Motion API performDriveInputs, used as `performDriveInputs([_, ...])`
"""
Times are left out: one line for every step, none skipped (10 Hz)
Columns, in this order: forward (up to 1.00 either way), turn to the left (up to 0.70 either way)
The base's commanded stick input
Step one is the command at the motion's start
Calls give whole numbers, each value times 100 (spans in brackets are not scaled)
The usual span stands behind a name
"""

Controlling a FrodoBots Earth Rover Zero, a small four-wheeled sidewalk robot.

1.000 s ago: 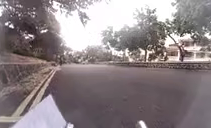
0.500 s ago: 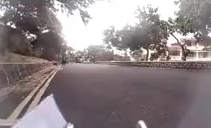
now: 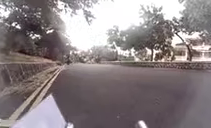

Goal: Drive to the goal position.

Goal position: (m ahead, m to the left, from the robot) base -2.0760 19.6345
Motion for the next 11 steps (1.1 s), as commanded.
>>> performDriveInputs([20, 0])
performDriveInputs([20, 0])
performDriveInputs([20, 0])
performDriveInputs([20, 0])
performDriveInputs([20, 0])
performDriveInputs([20, 0])
performDriveInputs([20, 0])
performDriveInputs([20, 0])
performDriveInputs([20, 0])
performDriveInputs([20, 0])
performDriveInputs([20, 0])
